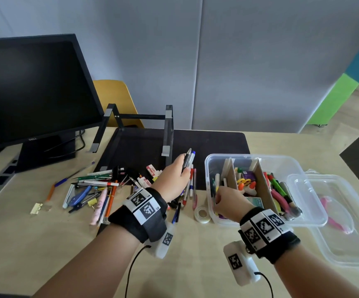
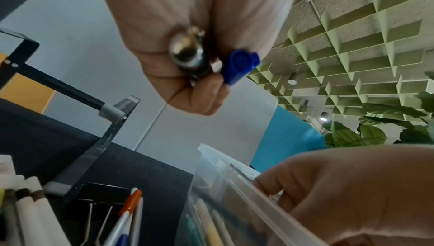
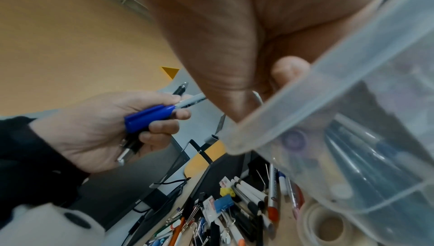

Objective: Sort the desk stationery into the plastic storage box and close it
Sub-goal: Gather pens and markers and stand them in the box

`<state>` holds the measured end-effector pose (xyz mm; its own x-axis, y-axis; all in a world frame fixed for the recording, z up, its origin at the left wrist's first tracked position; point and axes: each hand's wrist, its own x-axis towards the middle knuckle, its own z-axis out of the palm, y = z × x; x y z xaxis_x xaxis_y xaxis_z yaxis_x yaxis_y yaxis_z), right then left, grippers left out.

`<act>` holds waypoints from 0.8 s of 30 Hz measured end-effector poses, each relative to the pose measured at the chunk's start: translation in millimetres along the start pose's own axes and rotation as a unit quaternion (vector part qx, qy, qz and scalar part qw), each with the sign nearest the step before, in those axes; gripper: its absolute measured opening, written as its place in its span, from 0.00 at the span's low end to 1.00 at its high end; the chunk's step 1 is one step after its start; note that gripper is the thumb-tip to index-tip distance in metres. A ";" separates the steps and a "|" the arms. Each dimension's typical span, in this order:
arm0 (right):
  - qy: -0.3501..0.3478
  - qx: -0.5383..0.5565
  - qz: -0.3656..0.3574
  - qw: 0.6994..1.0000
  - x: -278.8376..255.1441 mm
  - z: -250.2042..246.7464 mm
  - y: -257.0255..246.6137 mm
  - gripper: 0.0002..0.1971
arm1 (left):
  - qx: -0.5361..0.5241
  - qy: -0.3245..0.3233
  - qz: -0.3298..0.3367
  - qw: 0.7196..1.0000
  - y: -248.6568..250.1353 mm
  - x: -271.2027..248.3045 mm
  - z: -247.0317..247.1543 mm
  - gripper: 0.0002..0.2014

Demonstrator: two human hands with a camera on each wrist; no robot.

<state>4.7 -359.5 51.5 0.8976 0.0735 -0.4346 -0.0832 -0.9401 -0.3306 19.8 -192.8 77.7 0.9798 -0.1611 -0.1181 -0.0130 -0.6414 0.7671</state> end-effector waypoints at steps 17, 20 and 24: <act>0.205 0.105 -0.025 0.973 -5.7 -17.9 44.2 0.06 | -0.045 -0.016 0.063 0.997 42.6 20.7 45.4 0.20; 0.233 0.145 -0.028 0.961 -6.3 -9.9 62.4 0.08 | 0.010 -0.036 0.095 0.995 50.5 16.2 63.8 0.21; 0.253 0.170 -0.058 0.951 -7.8 -0.4 71.8 0.09 | 0.121 -0.036 0.109 0.986 41.6 11.4 86.8 0.23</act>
<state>-8.1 -427.7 31.5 0.9954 -0.0808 0.0514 -0.0292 -0.7675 -0.6404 13.1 -286.4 53.5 0.9321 -0.3618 -0.0180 -0.2775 -0.7450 0.6067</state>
